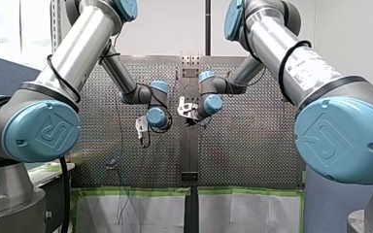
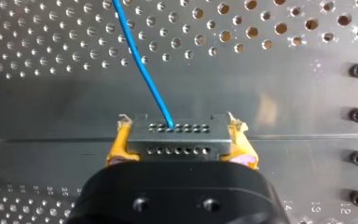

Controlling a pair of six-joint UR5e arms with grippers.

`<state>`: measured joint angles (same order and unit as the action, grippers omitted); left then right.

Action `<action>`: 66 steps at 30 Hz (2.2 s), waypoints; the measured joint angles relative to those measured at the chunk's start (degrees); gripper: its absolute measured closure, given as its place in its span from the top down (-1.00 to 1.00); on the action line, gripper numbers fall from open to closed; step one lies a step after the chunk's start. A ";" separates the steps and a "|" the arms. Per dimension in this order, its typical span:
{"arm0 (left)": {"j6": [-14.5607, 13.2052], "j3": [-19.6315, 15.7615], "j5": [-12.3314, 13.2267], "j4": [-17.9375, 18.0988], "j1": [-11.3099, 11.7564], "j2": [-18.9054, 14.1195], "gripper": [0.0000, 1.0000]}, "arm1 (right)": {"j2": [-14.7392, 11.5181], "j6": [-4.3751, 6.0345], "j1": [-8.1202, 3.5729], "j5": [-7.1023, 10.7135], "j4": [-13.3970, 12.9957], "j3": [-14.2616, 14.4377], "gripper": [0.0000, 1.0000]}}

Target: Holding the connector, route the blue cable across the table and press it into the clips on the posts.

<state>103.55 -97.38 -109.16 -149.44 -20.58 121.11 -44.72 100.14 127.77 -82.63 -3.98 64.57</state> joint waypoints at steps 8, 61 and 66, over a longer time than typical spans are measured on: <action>-0.32 0.00 -0.18 -0.24 -0.26 -0.02 -1.00 | -0.03 -0.02 -0.01 0.00 0.01 0.00 -1.00; -2.09 -0.03 -3.17 -13.27 -3.67 -21.29 -1.00 | -22.14 1.37 -2.71 2.13 8.88 8.85 -1.00; -2.98 -0.02 -2.37 -13.28 -4.47 -23.58 -1.00 | -24.49 1.35 -2.86 3.45 8.96 8.83 -1.00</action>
<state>100.57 -97.40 -111.52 -162.72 -25.04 97.53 -69.22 101.48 124.91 -79.17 4.98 73.39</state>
